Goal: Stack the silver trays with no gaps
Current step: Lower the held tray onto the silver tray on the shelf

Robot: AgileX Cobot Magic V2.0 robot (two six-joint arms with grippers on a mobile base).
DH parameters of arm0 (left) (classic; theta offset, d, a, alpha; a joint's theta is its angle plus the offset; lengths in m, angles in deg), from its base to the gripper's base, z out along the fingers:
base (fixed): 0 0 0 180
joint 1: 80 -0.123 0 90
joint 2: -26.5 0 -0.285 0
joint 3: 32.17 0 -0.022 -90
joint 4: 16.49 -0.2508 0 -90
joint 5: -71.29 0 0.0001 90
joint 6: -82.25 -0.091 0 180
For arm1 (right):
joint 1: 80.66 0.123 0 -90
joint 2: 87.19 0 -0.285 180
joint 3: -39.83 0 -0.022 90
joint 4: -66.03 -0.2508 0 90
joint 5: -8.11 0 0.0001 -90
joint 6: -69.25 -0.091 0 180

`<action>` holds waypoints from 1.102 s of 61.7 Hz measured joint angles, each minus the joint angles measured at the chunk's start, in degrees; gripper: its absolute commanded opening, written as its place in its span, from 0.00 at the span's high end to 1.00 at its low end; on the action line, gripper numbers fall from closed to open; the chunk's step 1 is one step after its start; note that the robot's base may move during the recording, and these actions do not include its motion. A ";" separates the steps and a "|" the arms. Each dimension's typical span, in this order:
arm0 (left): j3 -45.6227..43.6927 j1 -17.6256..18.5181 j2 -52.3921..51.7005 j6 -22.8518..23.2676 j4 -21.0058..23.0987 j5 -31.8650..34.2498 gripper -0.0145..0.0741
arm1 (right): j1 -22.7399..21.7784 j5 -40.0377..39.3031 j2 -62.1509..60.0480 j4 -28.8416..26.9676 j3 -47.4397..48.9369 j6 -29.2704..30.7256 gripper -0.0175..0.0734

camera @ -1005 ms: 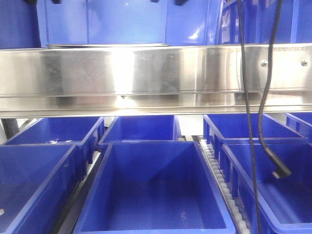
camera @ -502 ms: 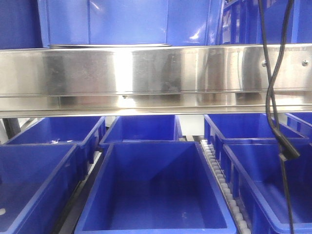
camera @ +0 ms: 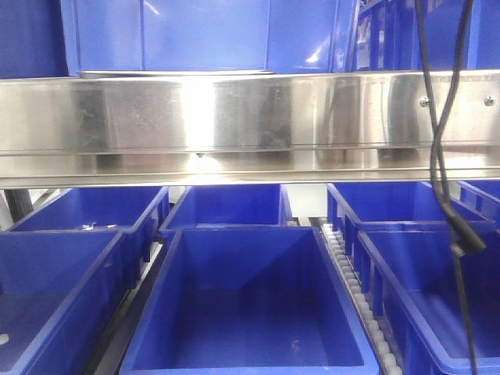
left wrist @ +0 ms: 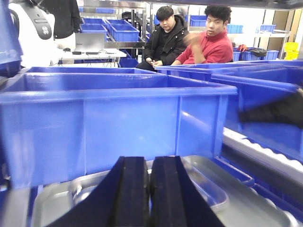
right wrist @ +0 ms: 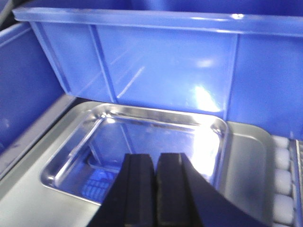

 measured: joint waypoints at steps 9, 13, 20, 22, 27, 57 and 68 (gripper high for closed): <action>1.27 0.00 -5.29 0.00 0.46 -2.70 0.83 | 0.00 -1.49 0.00 0.00 0.00 0.00 0.89; 1.27 0.00 -7.71 0.11 3.04 -6.94 0.83 | 0.00 -2.12 0.00 0.03 0.00 0.00 0.89; 1.36 0.00 -11.35 0.11 6.76 -15.27 0.83 | 0.00 -2.86 0.00 0.03 0.00 0.00 0.89; 1.36 0.00 -12.21 0.11 7.24 -16.80 0.83 | 0.00 -2.99 0.00 0.03 0.00 0.00 0.89; 1.36 0.00 -14.03 0.22 7.54 -18.13 0.83 | 0.00 -3.24 0.00 0.03 0.00 0.00 0.89; 1.38 0.00 -15.88 -0.01 -1.43 -18.13 0.83 | 0.00 -3.37 0.00 0.03 0.00 0.00 0.89; 4.53 -0.61 -15.29 -0.01 0.68 -12.14 0.83 | 0.00 -3.37 0.00 0.03 0.00 0.00 0.89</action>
